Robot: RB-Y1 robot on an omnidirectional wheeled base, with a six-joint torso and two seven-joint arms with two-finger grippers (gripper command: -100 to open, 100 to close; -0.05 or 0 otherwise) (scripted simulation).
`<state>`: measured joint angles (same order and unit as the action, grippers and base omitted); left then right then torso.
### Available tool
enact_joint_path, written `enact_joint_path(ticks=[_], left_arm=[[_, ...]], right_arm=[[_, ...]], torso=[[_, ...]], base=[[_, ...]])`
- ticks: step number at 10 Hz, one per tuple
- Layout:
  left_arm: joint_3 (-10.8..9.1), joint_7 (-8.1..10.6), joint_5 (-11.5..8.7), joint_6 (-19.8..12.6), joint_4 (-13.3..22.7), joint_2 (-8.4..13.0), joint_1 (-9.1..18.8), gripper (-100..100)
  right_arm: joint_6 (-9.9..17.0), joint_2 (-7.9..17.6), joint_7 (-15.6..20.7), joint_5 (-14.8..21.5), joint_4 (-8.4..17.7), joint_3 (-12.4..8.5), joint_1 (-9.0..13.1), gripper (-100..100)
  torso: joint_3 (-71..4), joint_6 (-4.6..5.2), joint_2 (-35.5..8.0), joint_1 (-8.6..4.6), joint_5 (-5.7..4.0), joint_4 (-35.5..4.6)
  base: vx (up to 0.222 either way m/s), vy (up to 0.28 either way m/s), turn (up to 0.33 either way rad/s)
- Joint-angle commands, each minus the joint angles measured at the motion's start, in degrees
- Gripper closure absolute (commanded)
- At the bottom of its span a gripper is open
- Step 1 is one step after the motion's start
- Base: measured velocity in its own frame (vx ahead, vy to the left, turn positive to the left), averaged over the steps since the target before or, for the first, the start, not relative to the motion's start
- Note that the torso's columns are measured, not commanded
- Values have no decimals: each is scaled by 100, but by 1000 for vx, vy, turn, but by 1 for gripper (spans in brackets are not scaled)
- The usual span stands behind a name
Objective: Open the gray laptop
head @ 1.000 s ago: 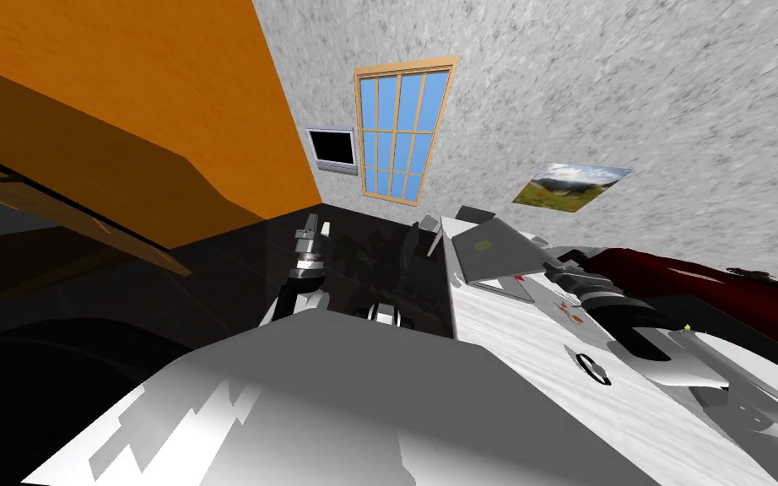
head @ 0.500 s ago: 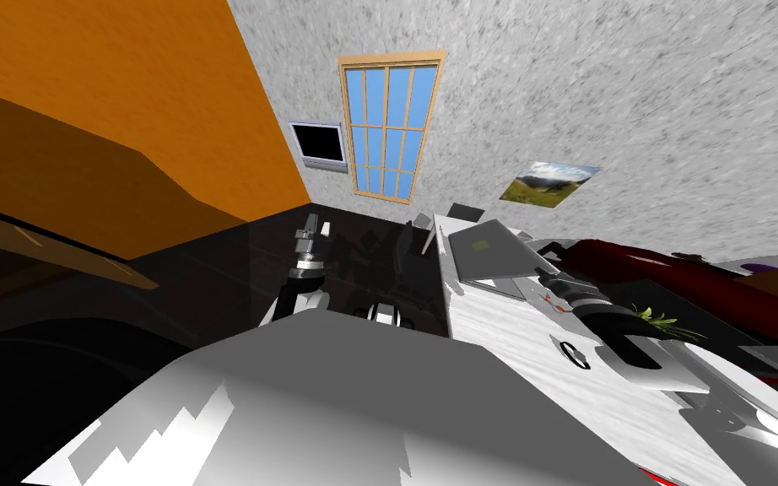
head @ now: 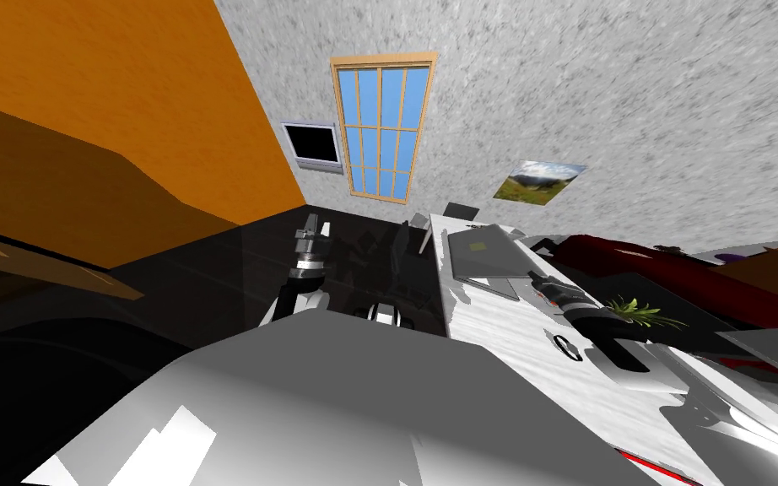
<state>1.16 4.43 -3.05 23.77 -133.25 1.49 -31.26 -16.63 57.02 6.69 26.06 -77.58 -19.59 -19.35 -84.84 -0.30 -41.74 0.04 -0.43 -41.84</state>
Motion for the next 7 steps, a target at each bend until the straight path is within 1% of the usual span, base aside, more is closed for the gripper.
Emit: enact_joint_path(ticks=[1, 2, 7], left_arm=[[0, 0, 0, 0, 0, 0, 1, 0], [0, 0, 0, 0, 1, 0, 2, 0], [1, 0, 0, 0, 0, 0, 2, 0]], right_arm=[[-134, -151, 1, -29, -78, 67, -103, 100], [-134, -151, 1, -29, -78, 67, -103, 100], [-134, -151, 1, -29, -78, 67, -103, 100]], torso=[[12, -10, -20, -2, -3, -3], [20, -23, -32, 11, 4, -8], [7, -6, -18, 4, 30, -23]], base=[[-4, 2, 14], [0, 0, 0], [-1, 1, 5]])
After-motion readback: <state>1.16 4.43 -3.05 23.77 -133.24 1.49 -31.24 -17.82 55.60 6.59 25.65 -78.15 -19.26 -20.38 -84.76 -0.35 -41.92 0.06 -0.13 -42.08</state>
